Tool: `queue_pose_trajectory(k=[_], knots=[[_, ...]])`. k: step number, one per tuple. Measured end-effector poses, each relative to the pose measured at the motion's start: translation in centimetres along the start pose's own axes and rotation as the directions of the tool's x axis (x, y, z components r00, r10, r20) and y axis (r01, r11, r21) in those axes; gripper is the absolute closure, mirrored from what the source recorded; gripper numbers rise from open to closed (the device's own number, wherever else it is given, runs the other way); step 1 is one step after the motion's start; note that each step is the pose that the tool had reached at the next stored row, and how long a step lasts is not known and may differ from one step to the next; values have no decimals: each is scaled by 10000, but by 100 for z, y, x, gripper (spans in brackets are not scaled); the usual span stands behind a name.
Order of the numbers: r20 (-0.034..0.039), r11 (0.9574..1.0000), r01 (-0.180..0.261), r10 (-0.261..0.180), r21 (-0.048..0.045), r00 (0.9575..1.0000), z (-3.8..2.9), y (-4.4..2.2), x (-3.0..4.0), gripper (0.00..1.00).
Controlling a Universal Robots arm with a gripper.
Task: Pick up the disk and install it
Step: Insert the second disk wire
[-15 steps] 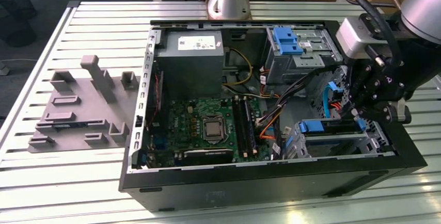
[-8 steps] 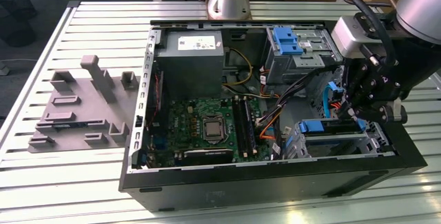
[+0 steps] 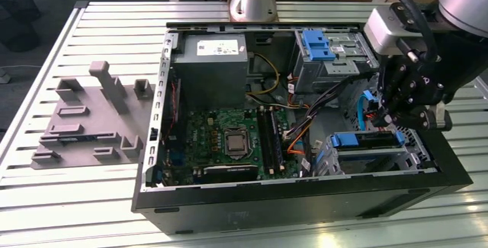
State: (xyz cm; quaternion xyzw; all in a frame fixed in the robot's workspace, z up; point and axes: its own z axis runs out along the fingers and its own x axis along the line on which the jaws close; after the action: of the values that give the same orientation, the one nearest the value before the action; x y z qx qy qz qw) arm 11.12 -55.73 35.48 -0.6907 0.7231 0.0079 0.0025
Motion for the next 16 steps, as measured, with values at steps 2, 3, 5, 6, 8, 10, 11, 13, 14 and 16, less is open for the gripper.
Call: queue_pose_trajectory(k=[2, 3, 5, 6, 8, 10, 11, 13, 14, 16], knots=[[0, 10000, 1, -1, 85, 10000, -5, 43, 2, 89], [0, 9999, 3, -3, 106, 10000, -21, 57, 3, 89], [3, 9999, 5, -5, 110, 10000, -73, 66, 1, 89], [3, 9999, 5, -5, 110, 10000, -107, 69, -1, 89], [5, 9999, 6, -6, 111, 10000, -175, 72, -10, 89], [3, 9999, 5, -5, 110, 10000, -233, 75, -22, 89], [3, 9999, 6, -6, 110, 10000, -252, 75, -29, 89], [4, 9999, 6, -6, 110, 10000, -292, 77, -49, 89], [3, 9999, 7, -7, 110, 10000, -307, 78, -58, 89], [5, 9999, 5, -5, 110, 10000, -320, 84, -77, 89]])
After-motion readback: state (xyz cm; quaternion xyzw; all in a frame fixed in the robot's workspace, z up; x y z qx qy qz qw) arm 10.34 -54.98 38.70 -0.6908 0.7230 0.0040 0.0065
